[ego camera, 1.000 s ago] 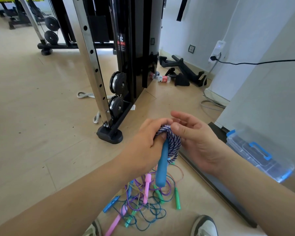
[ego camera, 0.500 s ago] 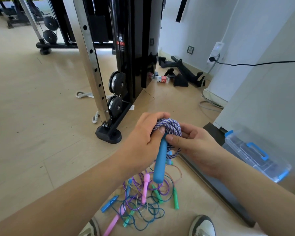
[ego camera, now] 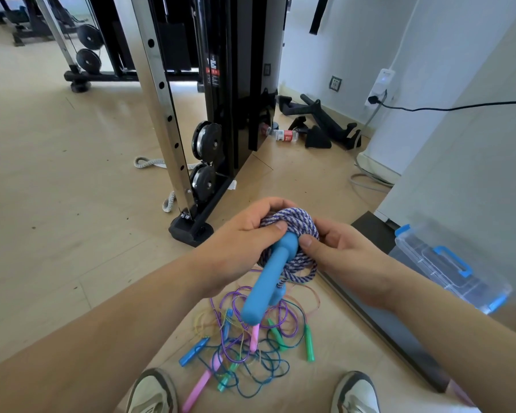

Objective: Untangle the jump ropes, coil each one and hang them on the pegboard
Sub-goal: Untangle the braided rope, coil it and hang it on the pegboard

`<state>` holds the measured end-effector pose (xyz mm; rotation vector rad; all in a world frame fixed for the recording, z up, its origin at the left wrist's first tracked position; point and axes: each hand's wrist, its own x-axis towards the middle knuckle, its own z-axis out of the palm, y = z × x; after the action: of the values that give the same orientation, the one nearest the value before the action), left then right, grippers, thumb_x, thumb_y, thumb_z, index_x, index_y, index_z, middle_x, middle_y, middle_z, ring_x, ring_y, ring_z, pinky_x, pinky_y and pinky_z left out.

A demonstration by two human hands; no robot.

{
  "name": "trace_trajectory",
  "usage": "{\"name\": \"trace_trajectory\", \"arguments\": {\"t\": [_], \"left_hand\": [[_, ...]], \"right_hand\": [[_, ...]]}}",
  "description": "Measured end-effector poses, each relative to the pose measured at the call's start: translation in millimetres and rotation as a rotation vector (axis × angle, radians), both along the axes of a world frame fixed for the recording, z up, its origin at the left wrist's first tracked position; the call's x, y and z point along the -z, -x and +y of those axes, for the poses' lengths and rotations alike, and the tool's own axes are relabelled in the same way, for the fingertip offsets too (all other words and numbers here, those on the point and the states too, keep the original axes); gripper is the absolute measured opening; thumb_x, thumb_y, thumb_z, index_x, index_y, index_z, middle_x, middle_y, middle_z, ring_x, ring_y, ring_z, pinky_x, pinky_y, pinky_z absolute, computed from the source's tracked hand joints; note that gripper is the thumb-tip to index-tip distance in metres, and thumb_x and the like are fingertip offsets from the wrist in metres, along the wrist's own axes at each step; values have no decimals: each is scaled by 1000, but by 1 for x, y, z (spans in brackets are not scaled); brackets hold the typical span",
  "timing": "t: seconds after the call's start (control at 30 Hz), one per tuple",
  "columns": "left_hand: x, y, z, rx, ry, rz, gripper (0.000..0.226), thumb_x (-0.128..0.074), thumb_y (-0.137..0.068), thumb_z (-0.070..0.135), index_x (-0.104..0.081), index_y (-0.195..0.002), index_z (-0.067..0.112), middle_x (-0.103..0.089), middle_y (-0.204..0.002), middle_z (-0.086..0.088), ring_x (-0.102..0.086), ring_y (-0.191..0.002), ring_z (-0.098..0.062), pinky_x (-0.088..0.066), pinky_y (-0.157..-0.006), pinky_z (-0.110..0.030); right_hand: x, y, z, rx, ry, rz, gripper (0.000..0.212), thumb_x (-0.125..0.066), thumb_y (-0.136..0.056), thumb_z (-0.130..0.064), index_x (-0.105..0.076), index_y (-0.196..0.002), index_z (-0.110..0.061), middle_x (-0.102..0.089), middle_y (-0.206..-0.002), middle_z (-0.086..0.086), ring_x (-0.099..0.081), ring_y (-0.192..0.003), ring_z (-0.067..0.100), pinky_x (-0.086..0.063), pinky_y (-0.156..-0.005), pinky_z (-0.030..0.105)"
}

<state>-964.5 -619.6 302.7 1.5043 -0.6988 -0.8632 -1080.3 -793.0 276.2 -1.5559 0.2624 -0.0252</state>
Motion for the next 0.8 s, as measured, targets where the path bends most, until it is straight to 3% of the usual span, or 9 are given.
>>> {"name": "trace_trajectory", "arguments": {"t": [0.1, 0.17, 0.27, 0.37, 0.5, 0.6, 0.67, 0.7, 0.8], "left_hand": [[-2, 5, -3, 17, 32, -5, 26, -48, -107, 12, -58, -130, 21, -69, -110, -3, -66, -88, -7, -58, -75, -26], [0, 7, -6, -23, 35, -96, 25, -48, -107, 11, -57, -128, 21, -68, -108, 2, -66, -84, -3, -57, -69, -22], [11, 3, -8, -175, 13, -425, 24, -48, -106, 19, -54, -127, 29, -62, -118, 5, -66, -100, -9, -60, -83, -35], [17, 2, -9, -294, -51, -659, 28, -49, -104, 20, -52, -130, 30, -54, -125, 9, -57, -109, -7, -51, -98, -36], [18, 1, -6, -232, -76, -692, 32, -53, -103, 17, -53, -133, 29, -54, -125, 12, -56, -111, -2, -50, -98, -32], [16, -11, -5, -259, -88, -626, 28, -53, -103, 14, -57, -128, 26, -62, -113, 9, -62, -102, -4, -52, -93, -28], [10, -22, -1, -314, -110, -484, 24, -51, -104, 13, -60, -122, 26, -65, -96, 9, -65, -80, -8, -56, -78, -27], [9, -27, 1, -315, -121, -433, 23, -51, -104, 13, -62, -120, 28, -65, -91, 9, -64, -73, -6, -55, -70, -24], [7, -28, 6, -218, -158, -427, 25, -54, -103, 13, -65, -120, 29, -67, -95, 9, -59, -72, 6, -47, -66, -9]], "right_hand": [[-4, 1, -4, -59, -232, 39, 46, -56, -97, -18, -56, -139, -1, -66, -130, 25, -65, -116, 34, -53, -101, 47], [-1, -1, -4, -14, -238, 76, 47, -63, -94, -26, -62, -135, -5, -67, -128, 24, -65, -115, 34, -52, -101, 50], [-1, -9, 3, 212, 21, 127, 70, -88, -66, -60, -74, -119, -17, -70, -116, 20, -70, -96, 23, -59, -94, 51], [-8, -11, 8, 282, 157, 184, 79, -95, -50, -60, -73, -113, -18, -74, -90, 9, -66, -73, 14, -56, -74, 37], [-11, -8, 16, 107, 74, 205, 59, -88, -80, -22, -58, -130, -15, -81, -95, 12, -75, -84, 22, -57, -70, 34], [-3, -4, 8, 39, 116, 226, 79, -87, -76, -15, -49, -145, -15, -78, -102, 13, -75, -98, 33, -60, -81, 39], [-1, 0, -3, -20, 308, 248, 81, -80, -71, -26, -51, -146, -19, -76, -106, 11, -74, -101, 29, -59, -96, 45], [-1, 3, -9, -66, 436, 254, 72, -77, -72, -30, -58, -141, -24, -76, -107, 7, -74, -101, 25, -57, -99, 45], [-1, 7, -17, -156, 742, 310, 40, -78, -81, -24, -67, -118, -34, -72, -102, -4, -69, -98, 19, -56, -96, 40]]}}
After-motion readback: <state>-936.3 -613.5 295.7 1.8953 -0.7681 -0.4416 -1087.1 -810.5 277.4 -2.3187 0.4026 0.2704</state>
